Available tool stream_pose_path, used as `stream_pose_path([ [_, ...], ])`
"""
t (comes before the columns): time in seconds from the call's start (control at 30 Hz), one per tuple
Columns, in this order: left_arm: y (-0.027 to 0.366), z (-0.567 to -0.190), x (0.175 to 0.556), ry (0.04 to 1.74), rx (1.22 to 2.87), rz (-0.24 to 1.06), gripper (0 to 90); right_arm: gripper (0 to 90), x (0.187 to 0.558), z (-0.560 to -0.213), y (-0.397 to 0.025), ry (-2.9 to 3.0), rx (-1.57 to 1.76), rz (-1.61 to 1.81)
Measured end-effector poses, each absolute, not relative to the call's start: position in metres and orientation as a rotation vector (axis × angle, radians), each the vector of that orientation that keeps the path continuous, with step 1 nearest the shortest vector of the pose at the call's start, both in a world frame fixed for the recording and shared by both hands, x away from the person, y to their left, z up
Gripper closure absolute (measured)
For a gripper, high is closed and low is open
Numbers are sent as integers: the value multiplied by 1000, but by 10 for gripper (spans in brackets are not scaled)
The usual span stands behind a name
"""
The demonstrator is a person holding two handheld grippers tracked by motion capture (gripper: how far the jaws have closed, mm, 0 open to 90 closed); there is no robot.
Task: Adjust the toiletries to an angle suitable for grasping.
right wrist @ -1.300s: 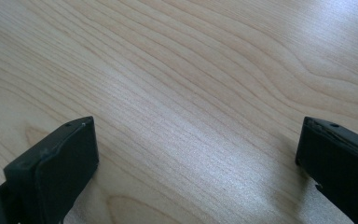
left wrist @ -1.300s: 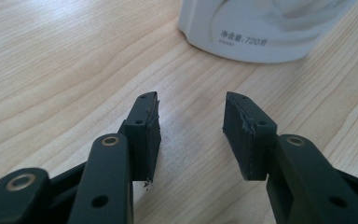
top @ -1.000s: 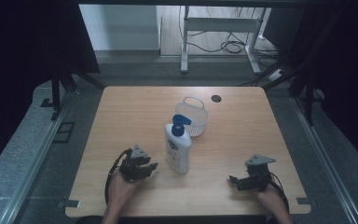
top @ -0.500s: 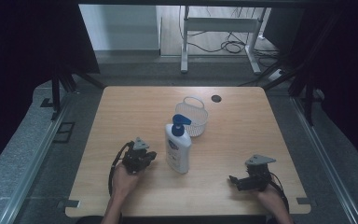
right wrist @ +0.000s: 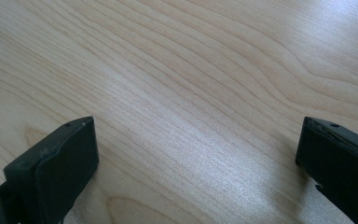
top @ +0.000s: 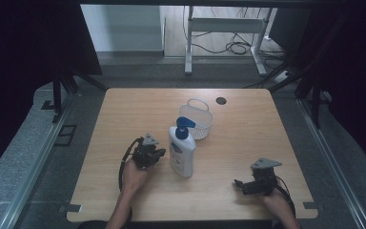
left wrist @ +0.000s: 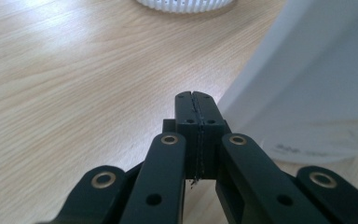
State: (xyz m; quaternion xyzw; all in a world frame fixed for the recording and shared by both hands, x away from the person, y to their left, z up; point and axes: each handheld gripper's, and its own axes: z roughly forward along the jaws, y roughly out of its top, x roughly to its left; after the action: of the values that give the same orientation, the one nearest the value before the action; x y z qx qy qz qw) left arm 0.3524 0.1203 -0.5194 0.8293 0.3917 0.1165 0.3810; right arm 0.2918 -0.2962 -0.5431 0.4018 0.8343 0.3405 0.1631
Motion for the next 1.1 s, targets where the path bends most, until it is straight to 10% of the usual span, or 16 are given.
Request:
stream_pose_path([
  [1.1, 100, -529, 358, 912, 2145, 203, 890, 0, 292, -543, -296, 2380, 1145, 971],
])
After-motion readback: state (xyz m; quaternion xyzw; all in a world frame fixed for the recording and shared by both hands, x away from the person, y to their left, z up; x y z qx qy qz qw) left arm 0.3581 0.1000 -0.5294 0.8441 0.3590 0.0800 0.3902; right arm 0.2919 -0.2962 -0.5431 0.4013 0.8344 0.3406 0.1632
